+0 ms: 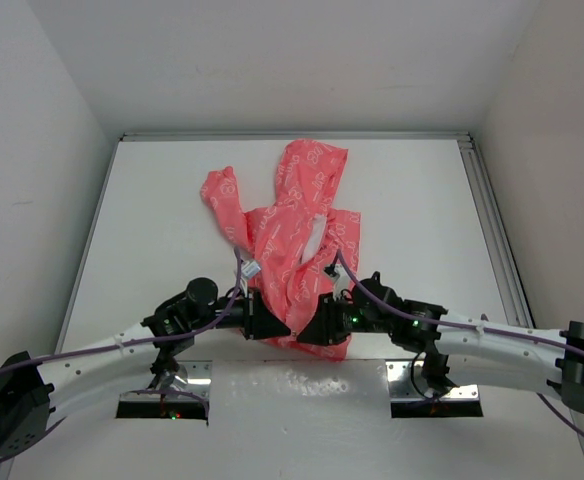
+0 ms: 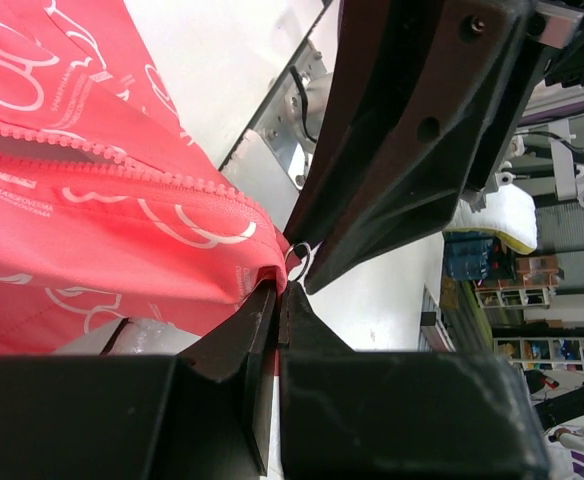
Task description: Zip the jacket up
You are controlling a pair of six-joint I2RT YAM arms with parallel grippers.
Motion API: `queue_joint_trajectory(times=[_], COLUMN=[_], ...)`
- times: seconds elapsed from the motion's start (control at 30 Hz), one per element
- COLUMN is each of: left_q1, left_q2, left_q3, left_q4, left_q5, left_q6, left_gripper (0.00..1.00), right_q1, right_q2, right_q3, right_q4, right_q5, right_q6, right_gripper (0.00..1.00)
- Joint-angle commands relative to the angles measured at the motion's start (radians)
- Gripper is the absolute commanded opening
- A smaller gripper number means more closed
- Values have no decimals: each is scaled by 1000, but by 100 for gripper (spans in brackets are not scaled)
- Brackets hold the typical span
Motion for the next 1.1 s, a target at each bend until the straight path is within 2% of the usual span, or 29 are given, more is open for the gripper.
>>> queue_joint_trajectory(times=[0.0,0.03,0.13,0.2,0.23,0.3,0.4,0.63,0.77,1.0,1.07], left_q1=[-16,-16,-16,-16,-16,-16,-16,-16,-17,-17,-16], left_q2=[-19,-17,-19,-23,-22,-17,-11,-10,-10,-10,-8], left_q3=[-10,-8,-3,-13,-11,-5,0,-9,-8,0,3], left_q4=[30,35,24,32,32,27,24,38,36,33,32], left_q5=[6,9,8,0,2,2,3,0,0,0,2], left_q6=[4,2,5,1,1,2,12,4,4,7,10], left_gripper=[0,0,0,0,0,0,0,0,0,0,0], right_q1=[6,6,6,6,6,6,6,8,19,25,25], right_q2=[-15,-15,-3,-11,-26,-41,-46,-26,-41,-60,-57], right_q3=[43,40,52,46,41,41,64,58,38,43,47], right_q4=[51,54,37,37,38,23,-23,-12,-15,-47,-54], right_q5=[14,16,14,8,10,16,25,2,20,31,31], right_q6=[8,8,2,10,15,15,4,21,31,35,34], right_gripper=[18,13,11,14,23,29,25,18,24,27,35])
